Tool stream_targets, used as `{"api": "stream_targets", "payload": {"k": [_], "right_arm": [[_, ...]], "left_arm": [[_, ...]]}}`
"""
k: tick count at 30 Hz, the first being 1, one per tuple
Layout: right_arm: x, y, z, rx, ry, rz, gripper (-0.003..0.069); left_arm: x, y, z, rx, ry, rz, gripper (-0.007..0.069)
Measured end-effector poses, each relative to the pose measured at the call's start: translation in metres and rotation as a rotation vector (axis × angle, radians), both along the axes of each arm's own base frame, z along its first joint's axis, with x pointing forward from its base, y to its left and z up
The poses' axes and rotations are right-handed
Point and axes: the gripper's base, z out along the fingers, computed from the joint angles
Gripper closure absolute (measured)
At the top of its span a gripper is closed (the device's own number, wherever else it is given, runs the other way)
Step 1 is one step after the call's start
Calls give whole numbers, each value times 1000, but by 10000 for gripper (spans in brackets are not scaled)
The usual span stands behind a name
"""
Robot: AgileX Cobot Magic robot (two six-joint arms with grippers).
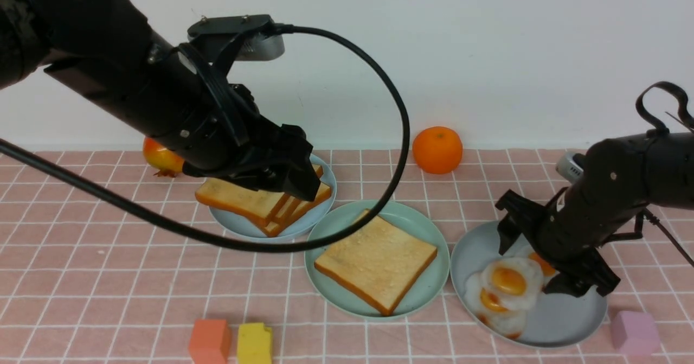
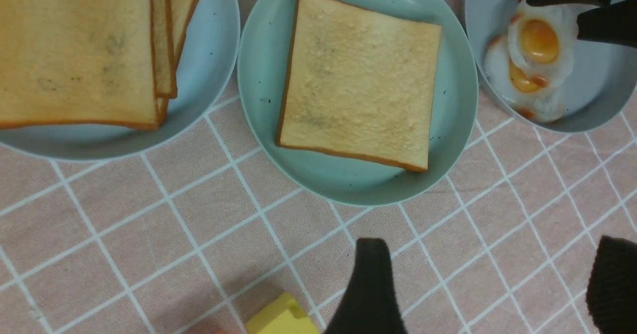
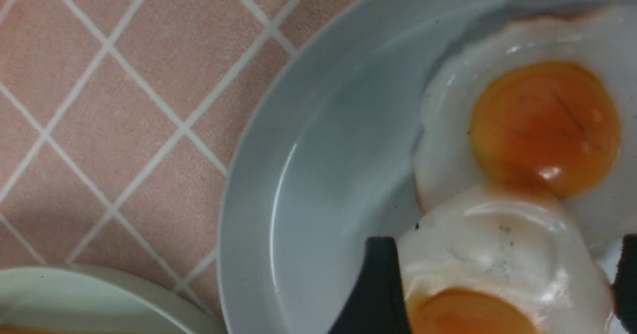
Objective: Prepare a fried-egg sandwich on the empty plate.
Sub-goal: Use the right arm to grab a fried egg
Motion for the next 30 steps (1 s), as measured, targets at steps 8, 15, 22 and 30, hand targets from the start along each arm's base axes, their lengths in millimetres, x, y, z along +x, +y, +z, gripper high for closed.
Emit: {"api": "stream_targets", "payload": {"k": [8, 15, 22, 30], "right_arm": [[0, 0, -2, 8, 11, -10, 70], [1, 0, -9, 2, 37, -9, 78], [-1, -1, -10, -10, 52, 12, 201], [-5, -1, 5, -10, 31, 24, 512]], "left_arm": [[0, 0, 0, 0, 0, 0, 44], [0, 0, 0, 0, 0, 0, 44], [0, 0, 0, 0, 0, 0, 44], [0, 0, 0, 0, 0, 0, 44]]}}
